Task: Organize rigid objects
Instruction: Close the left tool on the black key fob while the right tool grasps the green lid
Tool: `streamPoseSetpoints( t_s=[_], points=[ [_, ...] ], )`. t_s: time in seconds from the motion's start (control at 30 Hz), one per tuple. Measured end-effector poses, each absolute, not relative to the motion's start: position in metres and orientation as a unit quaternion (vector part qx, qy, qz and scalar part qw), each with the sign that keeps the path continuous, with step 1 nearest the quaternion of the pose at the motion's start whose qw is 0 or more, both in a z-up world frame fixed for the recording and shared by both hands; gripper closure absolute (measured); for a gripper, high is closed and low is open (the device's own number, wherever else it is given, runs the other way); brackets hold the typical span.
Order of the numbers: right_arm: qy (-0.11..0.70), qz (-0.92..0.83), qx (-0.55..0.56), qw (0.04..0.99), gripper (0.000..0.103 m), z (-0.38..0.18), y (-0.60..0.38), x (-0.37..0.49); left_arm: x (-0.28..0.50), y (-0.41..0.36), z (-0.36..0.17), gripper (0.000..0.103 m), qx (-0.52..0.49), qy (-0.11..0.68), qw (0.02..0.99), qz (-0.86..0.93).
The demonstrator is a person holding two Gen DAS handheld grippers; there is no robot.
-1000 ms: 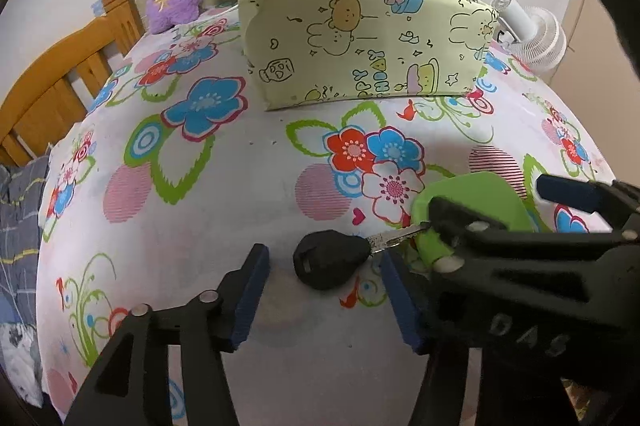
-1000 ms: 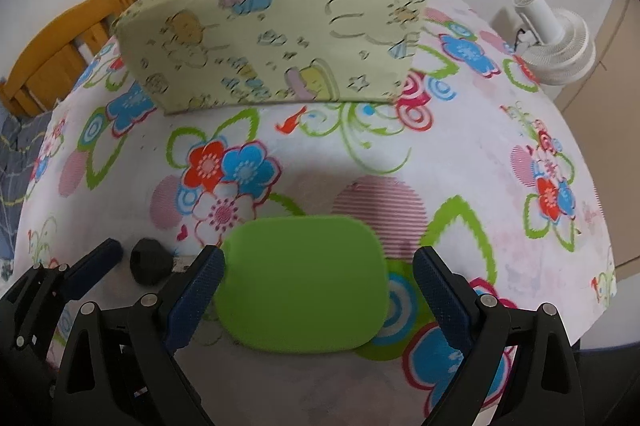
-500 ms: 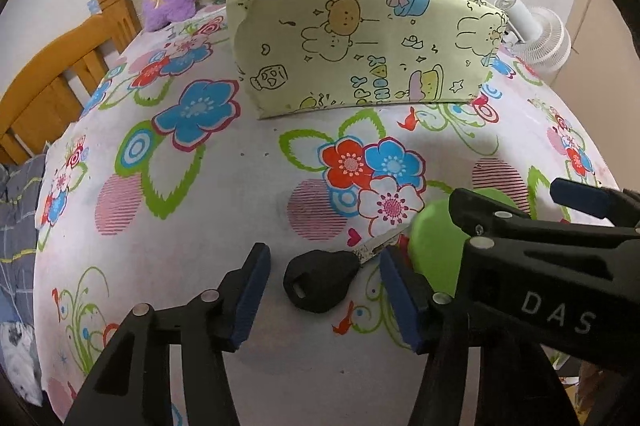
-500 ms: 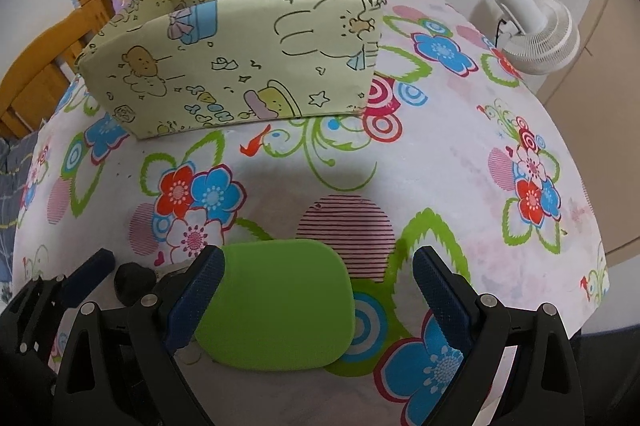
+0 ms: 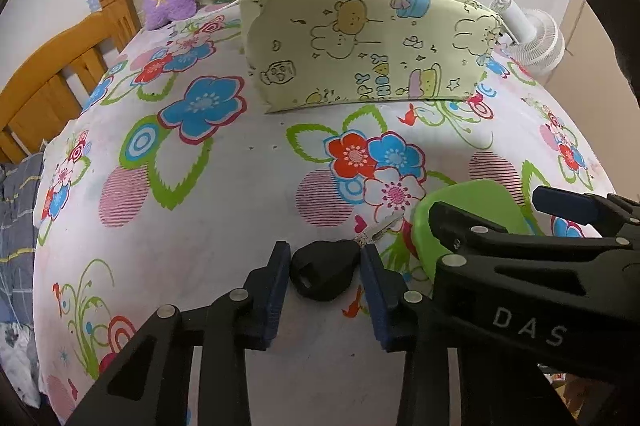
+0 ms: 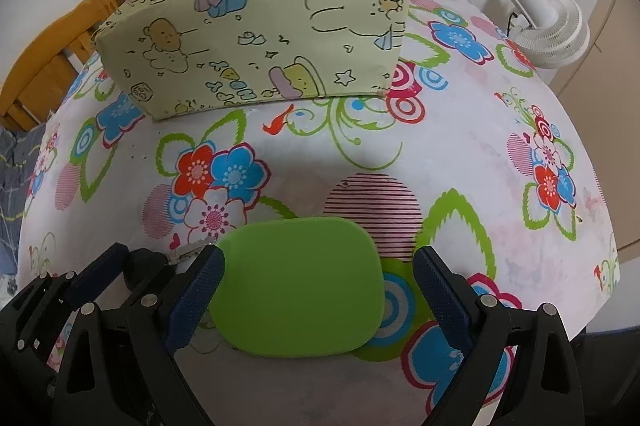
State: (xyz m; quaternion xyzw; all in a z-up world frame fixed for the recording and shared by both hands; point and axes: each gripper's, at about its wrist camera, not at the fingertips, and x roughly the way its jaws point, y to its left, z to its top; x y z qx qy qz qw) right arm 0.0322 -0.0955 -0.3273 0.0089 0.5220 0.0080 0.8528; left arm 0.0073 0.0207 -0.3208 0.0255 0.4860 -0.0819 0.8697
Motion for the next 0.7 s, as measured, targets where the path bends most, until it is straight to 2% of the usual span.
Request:
streamPoseSetpoints(
  t_s=[0.37, 0.57, 0.7],
  points=[
    [0.525, 0.01, 0.019, 0.851, 0.006, -0.336, -0.087, 0.037, 0.009, 0.036, -0.321, 0.067, 0.012, 0.489, 0.871, -0.047],
    [0.519, -0.003, 0.02, 0.855, 0.002, -0.34, -0.083, 0.037, 0.008, 0.035, -0.324, 0.067, 0.014, 0.487, 0.872, -0.041],
    [0.525, -0.013, 0.017, 0.851, 0.009, -0.338, -0.083, 0.036, 0.009, 0.035, -0.323, 0.067, 0.009, 0.488, 0.872, -0.038]
  ],
)
